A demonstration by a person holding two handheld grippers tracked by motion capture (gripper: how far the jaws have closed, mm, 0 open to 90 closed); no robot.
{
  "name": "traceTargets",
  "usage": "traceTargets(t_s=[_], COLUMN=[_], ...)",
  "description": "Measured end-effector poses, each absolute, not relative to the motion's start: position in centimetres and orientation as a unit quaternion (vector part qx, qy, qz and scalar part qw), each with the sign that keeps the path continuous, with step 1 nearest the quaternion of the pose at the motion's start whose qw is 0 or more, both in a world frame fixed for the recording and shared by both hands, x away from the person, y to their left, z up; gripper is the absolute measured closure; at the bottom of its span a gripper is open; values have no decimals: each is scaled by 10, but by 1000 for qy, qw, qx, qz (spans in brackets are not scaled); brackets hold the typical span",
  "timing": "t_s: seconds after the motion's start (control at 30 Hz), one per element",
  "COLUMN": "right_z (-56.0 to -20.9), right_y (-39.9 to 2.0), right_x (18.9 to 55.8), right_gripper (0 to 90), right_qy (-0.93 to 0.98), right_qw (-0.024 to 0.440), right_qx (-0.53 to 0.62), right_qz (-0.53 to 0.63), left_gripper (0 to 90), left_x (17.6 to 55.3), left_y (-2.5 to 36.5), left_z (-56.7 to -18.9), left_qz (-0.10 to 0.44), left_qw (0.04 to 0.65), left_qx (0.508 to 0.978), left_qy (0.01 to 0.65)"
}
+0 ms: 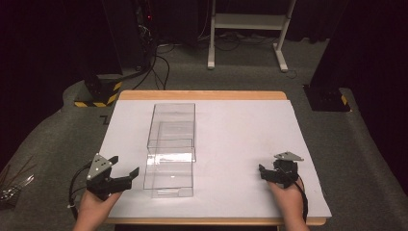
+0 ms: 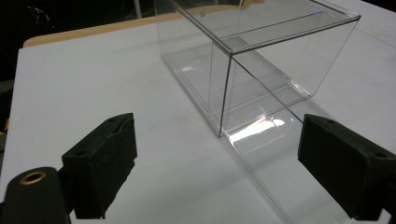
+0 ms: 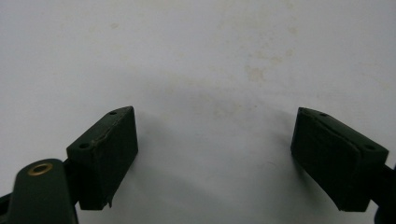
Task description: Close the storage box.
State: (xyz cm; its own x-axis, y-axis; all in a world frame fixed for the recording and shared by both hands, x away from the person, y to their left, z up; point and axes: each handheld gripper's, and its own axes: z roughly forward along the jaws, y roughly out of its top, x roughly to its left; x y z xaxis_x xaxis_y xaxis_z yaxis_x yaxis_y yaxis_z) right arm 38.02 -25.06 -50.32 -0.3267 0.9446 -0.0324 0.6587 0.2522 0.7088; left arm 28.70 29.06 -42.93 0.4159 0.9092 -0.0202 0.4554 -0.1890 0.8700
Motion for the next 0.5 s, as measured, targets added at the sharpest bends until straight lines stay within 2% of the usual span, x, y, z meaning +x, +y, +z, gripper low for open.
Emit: traceTargets(t_s=[0.17, 0.5], right_z=[-503, -503], right_y=[-251, -251], right_x=[380, 380], right_gripper=[147, 147], right_qy=[755, 756], right_qw=[235, 235], right_qx=[531, 530], right_qz=[304, 304], left_gripper=[122, 122], left_x=[287, 273], left_y=[281, 269], left_z=[-425, -424], left_qz=[267, 247], left_qw=[426, 460], left_qx=[734, 725], left_qy=[456, 449])
